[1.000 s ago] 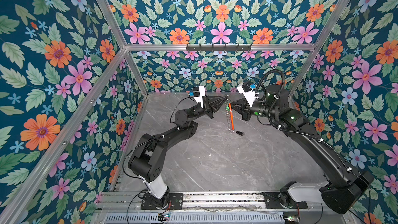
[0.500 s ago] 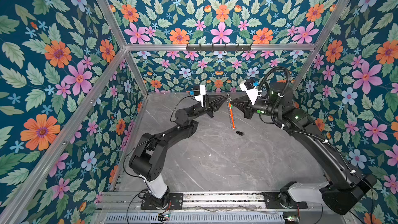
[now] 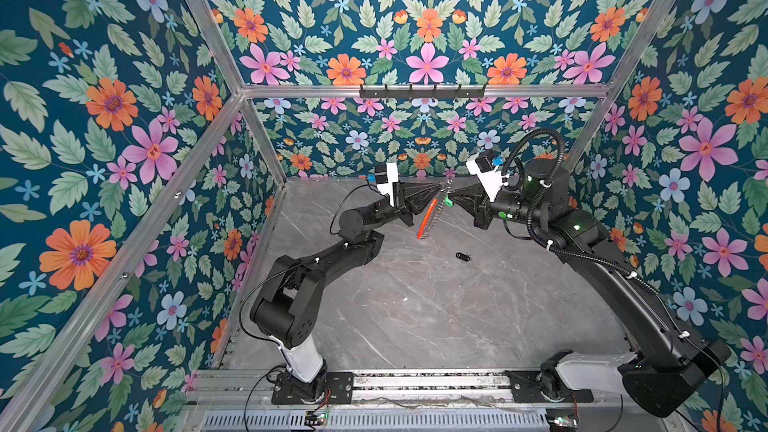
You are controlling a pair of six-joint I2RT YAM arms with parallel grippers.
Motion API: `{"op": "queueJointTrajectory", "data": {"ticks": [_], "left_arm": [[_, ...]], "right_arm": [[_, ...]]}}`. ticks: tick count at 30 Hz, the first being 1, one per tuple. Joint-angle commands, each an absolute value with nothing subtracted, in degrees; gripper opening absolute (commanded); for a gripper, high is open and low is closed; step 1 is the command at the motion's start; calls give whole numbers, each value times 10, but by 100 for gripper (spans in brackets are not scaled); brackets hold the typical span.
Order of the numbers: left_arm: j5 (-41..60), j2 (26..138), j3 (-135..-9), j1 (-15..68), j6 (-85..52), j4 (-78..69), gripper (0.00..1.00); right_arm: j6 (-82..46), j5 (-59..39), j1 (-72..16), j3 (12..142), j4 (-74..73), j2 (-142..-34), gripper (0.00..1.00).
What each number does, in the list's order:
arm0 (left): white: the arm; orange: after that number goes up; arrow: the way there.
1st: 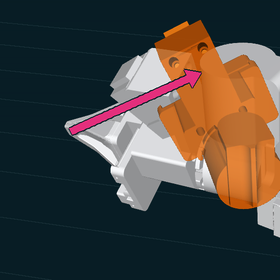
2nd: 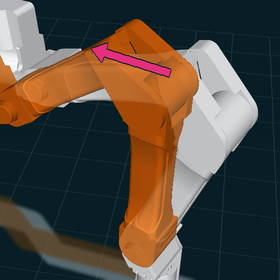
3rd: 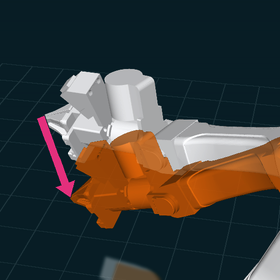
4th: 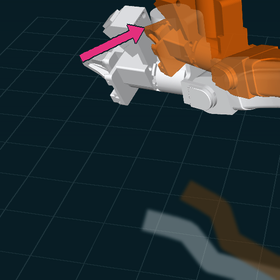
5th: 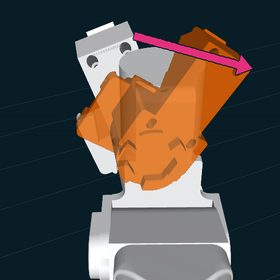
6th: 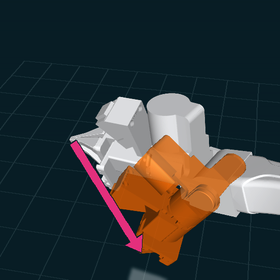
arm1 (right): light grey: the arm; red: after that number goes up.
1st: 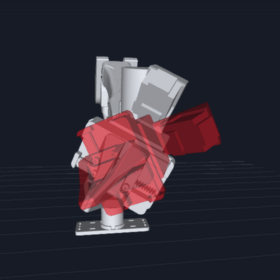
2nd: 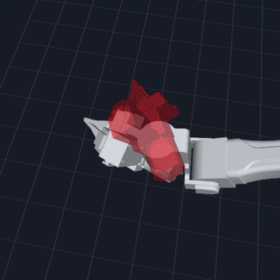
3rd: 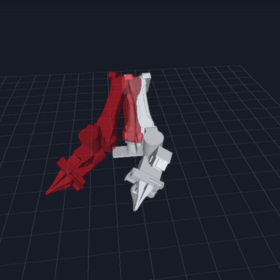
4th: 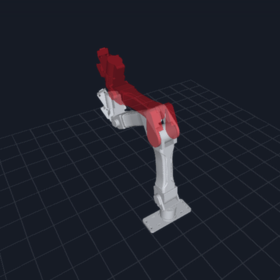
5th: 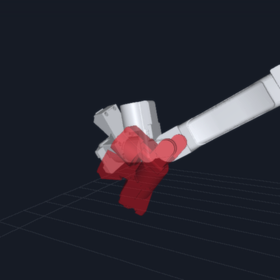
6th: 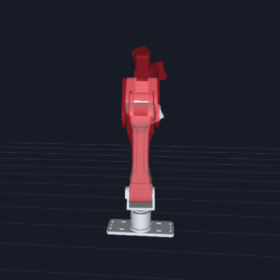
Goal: Put the keys on the keyring
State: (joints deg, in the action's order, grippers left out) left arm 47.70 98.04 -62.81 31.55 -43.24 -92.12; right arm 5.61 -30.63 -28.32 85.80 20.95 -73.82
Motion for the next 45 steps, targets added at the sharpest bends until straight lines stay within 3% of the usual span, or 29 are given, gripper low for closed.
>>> {"op": "queueJointTrajectory", "data": {"ticks": [1,28,30,33,35,45], "left_arm": [[478,978,-631,316,-432,-948,0],[480,977,-629,315,-424,-940,0],[481,977,-629,315,-425,-940,0],[485,975,-628,316,-420,-932,0],[485,976,-625,316,-419,-931,0],[487,984,-629,319,-431,-940,0]], "right_arm": [[65,-301,-281,860,203,-733,0],[63,-309,-277,843,201,-728,0],[61,-311,-277,844,201,-729,4],[61,-314,-277,846,201,-728,23],[61,-319,-277,849,199,-729,29],[49,-351,-277,883,188,-755,30]]}}
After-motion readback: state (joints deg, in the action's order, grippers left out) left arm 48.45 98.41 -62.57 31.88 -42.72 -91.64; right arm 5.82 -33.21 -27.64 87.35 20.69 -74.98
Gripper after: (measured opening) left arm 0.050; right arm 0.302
